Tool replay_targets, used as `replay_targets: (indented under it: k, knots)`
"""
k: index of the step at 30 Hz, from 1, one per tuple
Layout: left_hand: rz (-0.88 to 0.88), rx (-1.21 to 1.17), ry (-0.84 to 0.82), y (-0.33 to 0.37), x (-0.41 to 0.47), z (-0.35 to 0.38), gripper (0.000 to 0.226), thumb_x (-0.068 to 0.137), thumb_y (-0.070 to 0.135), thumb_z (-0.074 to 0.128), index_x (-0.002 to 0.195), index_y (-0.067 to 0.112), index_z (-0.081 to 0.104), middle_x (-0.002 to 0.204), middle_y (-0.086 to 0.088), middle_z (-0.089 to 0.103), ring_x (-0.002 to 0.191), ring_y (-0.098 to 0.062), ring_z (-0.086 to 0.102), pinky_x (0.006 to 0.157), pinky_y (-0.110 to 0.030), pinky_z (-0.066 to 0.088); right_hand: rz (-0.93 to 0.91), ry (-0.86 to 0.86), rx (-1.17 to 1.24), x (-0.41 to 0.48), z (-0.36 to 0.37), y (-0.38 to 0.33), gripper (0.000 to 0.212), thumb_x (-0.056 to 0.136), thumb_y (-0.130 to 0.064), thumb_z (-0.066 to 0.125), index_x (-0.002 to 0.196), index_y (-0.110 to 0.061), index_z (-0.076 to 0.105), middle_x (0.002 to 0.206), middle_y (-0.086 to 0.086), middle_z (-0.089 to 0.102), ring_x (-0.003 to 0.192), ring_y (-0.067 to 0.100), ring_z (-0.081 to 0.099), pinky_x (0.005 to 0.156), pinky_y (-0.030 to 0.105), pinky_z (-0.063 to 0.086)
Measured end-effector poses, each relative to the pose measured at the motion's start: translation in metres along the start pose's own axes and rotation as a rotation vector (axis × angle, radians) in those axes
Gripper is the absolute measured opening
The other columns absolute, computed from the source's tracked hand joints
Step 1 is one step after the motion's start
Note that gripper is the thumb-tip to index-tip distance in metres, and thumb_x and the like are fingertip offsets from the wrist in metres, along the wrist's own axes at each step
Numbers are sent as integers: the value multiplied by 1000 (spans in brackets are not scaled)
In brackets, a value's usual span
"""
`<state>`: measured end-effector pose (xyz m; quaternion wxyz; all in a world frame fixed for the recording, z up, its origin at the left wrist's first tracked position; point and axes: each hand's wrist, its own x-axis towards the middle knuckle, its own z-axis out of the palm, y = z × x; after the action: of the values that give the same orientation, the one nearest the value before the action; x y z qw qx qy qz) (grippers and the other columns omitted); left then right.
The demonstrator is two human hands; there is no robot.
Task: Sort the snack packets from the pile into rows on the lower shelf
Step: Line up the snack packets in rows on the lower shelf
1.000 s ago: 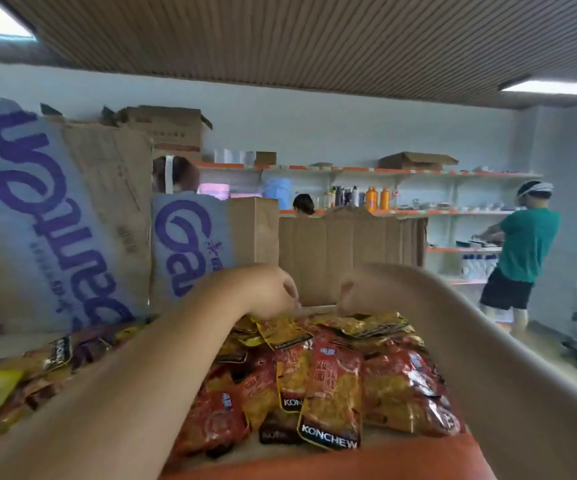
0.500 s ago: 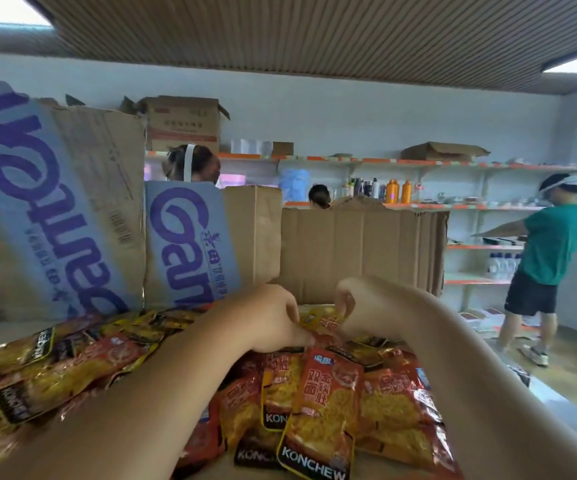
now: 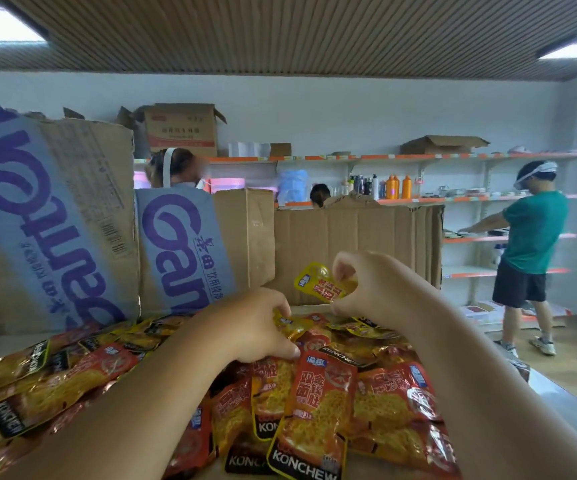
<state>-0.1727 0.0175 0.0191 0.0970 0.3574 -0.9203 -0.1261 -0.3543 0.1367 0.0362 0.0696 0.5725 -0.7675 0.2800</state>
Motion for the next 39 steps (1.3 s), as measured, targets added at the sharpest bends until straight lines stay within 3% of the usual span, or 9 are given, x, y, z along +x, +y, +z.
replay_targets:
  k: [6,10,16,20,25,28,32,35,39]
  knots:
    - [-15,-74,-4,-1,2,0,65,74,54,85,130,49,52,117,14,54,110,-13,59,81,-31,50,-16,147,68,-1,-2,1,34,78,-41,82,100,-39,57,109,-14,59,86,2,54,62,25,43]
    - [18,-83,-1,-1,2,1,59,75,38,83,120,55,49,117,20,57,101,-7,60,79,-30,56,-43,219,120,-2,-3,0,33,80,-42,81,101,-40,55,105,-17,57,89,6,51,62,26,39]
    - [162,-129,420,2,-7,-9,60,76,35,83,116,62,48,108,27,59,86,5,59,61,-13,45,-66,428,245,-2,-11,-2,29,82,-40,79,100,-40,56,97,-31,46,101,12,50,67,21,36]
    - [220,-37,687,5,-22,-27,62,76,44,86,127,51,53,109,22,63,93,1,57,71,-17,43,-121,479,285,-4,-17,-7,30,81,-33,81,100,-37,58,103,-27,53,109,13,51,81,30,40]
    - [279,108,941,0,-57,-44,48,76,44,84,118,38,63,122,24,62,109,-10,55,87,-28,40,-257,536,309,-13,-26,-23,31,78,-25,84,102,-28,66,115,-15,62,108,14,54,85,30,44]
    - [298,144,1014,-9,-80,-53,45,75,42,87,114,33,67,130,20,62,115,-15,58,96,-36,46,-340,562,313,-19,-33,-40,26,77,-30,84,96,-30,65,113,-16,64,98,14,59,79,28,47]
    - [289,144,1075,-21,-112,-63,41,74,43,85,109,33,67,131,21,59,116,-13,56,93,-32,43,-424,575,346,-32,-32,-69,29,76,-35,82,93,-39,59,113,-20,61,98,12,59,78,19,43]
    - [259,159,1102,-35,-137,-72,39,76,46,83,110,34,67,134,20,59,118,-14,56,94,-37,47,-454,566,369,-40,-23,-97,26,75,-38,79,94,-36,61,115,-19,61,106,9,54,84,8,36]
    - [248,174,1169,-69,-178,-87,40,76,47,82,110,34,65,132,20,58,117,-13,57,94,-36,48,-489,565,413,-48,-8,-149,25,76,-37,79,95,-29,65,113,-14,62,105,10,54,84,9,38]
